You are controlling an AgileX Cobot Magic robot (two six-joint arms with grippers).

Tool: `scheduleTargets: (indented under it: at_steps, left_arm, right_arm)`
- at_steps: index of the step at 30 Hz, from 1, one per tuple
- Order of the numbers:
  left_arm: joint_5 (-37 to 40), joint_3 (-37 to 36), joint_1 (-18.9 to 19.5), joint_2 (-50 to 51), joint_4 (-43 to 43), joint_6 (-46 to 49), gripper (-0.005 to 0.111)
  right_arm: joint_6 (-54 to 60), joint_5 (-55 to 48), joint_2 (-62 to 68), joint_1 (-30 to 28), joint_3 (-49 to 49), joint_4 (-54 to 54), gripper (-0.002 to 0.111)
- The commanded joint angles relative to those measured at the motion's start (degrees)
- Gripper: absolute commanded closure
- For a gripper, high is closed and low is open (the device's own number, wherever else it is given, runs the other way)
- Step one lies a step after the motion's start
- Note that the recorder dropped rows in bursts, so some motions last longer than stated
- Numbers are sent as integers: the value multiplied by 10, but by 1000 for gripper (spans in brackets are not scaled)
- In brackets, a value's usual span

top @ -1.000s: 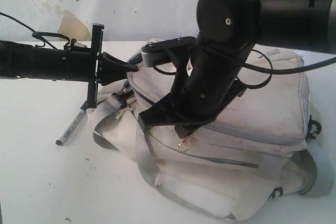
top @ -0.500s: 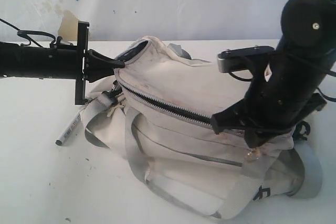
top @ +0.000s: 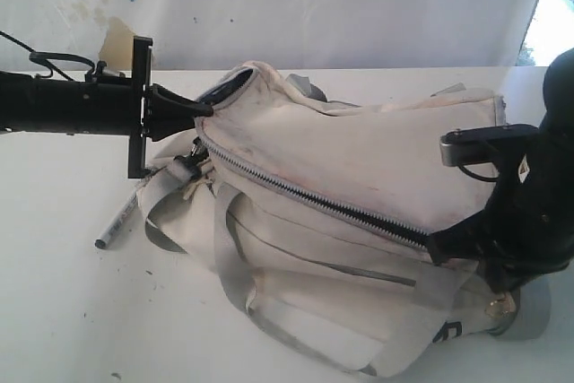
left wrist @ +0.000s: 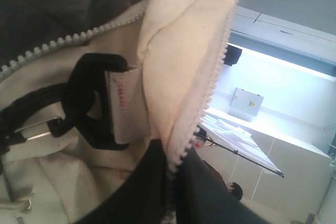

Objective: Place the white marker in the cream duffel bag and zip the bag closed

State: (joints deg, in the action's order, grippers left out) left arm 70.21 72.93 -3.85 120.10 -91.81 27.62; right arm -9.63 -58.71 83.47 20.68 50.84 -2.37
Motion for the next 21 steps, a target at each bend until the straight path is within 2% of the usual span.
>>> scheduleTargets:
  at_steps: [1, 3, 5, 6, 7, 8, 9, 10, 12, 16, 19, 21]
  left_arm:
    - [-2, -1, 5, -5, -7, 13, 107]
    - [-2, -1, 5, -5, -7, 38, 107]
    - [-2, -1, 5, -5, -7, 67, 103]
    - [-2, -1, 5, -5, -7, 83, 92]
    - [-2, -1, 5, -5, -7, 88, 87]
    - [-2, -1, 5, -5, -7, 99, 74]
    - [-2, -1, 5, -5, -7, 99, 70]
    - [-2, -1, 5, -5, -7, 110, 60]
    - [-2, -1, 5, -5, -7, 140, 52]
    - [-4, -1, 5, -16, 17, 165, 52]
    - [-79, -1, 9, -48, 110, 158, 52]
    - [-94, -1, 12, -60, 130, 157, 52]
  right_arm:
    - [9, 37, -5, -7, -13, -9, 108]
    - [37, 49, -5, -7, -13, 18, 107]
    - [96, 58, -5, -7, -13, 93, 96]
    - [140, 60, -5, -7, -13, 151, 81]
    - [154, 63, -5, -7, -13, 169, 73]
    - [164, 64, -5, -7, -7, 191, 56]
    - [164, 62, -5, -7, -3, 195, 49]
    - [165, 48, -5, -7, 8, 202, 46]
    - [165, 20, -5, -7, 27, 204, 47]
    - [165, -18, -7, -7, 62, 206, 54]
    - [165, -30, -7, -7, 79, 209, 55]
    - [170, -30, -7, -7, 85, 211, 55]
